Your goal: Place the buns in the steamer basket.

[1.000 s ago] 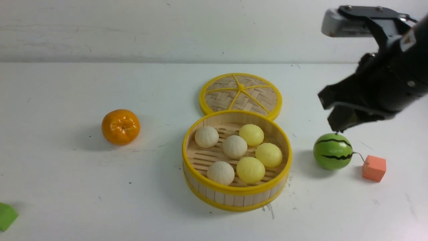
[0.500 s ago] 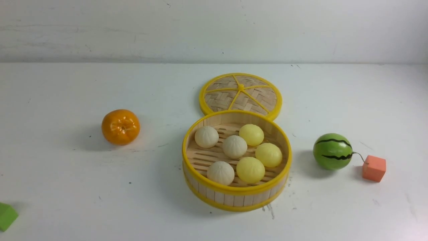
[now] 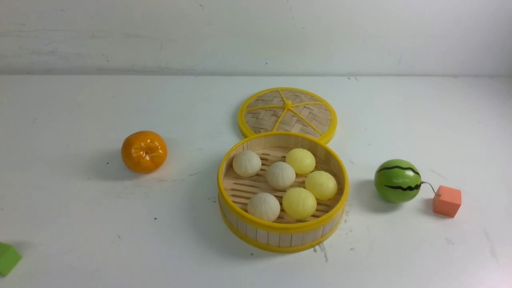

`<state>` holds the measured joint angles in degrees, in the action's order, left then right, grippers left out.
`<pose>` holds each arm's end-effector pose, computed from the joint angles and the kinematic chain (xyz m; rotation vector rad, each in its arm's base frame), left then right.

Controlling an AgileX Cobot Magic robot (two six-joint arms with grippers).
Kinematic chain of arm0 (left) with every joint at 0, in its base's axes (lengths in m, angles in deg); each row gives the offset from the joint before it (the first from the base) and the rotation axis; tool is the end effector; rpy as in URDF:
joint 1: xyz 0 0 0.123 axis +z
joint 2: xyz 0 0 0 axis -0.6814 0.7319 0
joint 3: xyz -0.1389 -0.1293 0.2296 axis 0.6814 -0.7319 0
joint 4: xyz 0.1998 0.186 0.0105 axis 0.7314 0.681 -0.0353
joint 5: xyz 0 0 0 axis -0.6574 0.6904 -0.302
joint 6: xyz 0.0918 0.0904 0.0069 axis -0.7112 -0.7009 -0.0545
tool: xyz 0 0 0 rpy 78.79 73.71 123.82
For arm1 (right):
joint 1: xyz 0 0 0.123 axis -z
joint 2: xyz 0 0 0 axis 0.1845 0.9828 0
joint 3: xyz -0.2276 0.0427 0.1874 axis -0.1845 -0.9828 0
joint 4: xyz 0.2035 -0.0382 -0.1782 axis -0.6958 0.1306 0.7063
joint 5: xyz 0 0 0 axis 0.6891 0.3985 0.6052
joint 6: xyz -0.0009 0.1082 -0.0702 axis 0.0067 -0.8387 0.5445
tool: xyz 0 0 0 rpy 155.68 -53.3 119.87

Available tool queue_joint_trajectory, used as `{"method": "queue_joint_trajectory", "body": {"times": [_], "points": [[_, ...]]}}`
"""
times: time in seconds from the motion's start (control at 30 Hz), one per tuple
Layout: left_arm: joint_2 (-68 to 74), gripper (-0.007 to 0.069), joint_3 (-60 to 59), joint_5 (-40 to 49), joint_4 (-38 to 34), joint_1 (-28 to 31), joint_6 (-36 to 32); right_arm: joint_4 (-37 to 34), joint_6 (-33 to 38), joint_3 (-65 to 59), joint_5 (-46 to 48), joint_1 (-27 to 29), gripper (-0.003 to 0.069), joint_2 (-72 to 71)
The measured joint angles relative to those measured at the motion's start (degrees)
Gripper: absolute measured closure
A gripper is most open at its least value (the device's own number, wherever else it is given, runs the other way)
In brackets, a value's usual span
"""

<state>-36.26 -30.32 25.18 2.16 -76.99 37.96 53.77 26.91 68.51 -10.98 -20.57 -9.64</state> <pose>0.0810 -0.0688 0.2008 0.3143 1.8719 -0.7231 0.0658 0.0217 0.3706 -0.1476 2.0964 0.2327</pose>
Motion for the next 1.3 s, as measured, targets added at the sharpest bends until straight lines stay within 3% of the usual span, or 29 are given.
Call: {"method": "queue_joint_trajectory", "body": {"times": [0.13, 0.17, 0.27, 0.4, 0.57, 1.3], "points": [[0.0, 0.0405, 0.0, 0.0, 0.0, 0.0, 0.0, -0.4, 3.3, -23.5, -18.0, 8.0, 0.0667, -13.3], [0.0, 0.0405, 0.0, 0.0, 0.0, 0.0, 0.0, -0.5, 3.3, -23.5, -18.8, 8.2, 0.0667, -13.8], [0.0, 0.0399, 0.0, 0.0, 0.0, 0.0, 0.0, -2.4, 3.5, -41.0, -32.6, 9.8, 0.0666, -21.3], [0.0, 0.0396, 0.0, 0.0, 0.0, 0.0, 0.0, -2.1, 3.5, -50.6, -42.6, 9.9, 0.0666, -22.4], [0.0, 0.0389, 0.0, 0.0, 0.0, 0.0, 0.0, 1.3, 3.6, -51.4, -42.3, 10.0, 0.0664, -22.5], [0.0, 0.0387, 0.0, 0.0, 0.0, 0.0, 0.0, 2.1, 3.6, -51.2, -41.4, 10.0, 0.0661, -22.5]]}}
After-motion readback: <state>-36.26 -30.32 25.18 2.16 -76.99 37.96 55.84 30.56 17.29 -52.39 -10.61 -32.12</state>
